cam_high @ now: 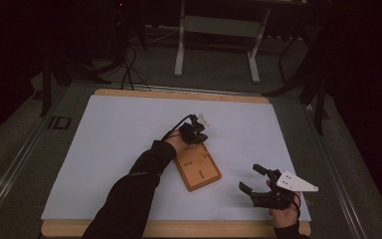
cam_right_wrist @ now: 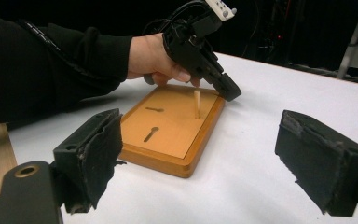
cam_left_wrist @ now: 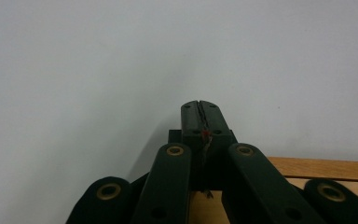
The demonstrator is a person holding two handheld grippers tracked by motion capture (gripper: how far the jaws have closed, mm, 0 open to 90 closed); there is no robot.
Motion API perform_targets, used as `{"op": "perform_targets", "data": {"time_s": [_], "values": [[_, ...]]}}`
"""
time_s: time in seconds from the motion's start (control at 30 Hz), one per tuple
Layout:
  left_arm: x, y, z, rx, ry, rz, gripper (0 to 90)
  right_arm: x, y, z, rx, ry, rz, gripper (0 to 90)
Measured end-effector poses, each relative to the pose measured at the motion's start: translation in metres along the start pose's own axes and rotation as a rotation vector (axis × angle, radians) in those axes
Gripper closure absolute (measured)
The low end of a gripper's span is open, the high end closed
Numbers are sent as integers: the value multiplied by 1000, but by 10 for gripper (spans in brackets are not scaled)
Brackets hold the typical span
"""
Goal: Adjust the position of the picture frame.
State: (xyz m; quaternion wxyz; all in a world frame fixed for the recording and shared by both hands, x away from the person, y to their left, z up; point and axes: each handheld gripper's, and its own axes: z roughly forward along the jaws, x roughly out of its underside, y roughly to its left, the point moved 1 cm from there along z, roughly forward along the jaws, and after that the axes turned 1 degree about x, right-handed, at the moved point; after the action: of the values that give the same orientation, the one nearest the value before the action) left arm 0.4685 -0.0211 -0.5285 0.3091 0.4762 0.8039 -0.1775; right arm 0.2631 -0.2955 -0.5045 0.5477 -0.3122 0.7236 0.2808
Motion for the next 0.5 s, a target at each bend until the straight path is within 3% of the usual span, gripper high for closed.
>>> {"op": "perform_targets", "data": {"time_s": [0.13, 0.27, 0.5], "values": [[-1, 0, 0, 3, 11, 18, 900, 0, 0, 0, 0, -2, -2, 144], [3, 3, -4, 21, 17, 3, 900, -1, 0, -1, 1, -4, -5, 144], [15, 8, -16, 14, 32, -17, 900, 0, 1, 1, -2, 3, -3, 144]]}}
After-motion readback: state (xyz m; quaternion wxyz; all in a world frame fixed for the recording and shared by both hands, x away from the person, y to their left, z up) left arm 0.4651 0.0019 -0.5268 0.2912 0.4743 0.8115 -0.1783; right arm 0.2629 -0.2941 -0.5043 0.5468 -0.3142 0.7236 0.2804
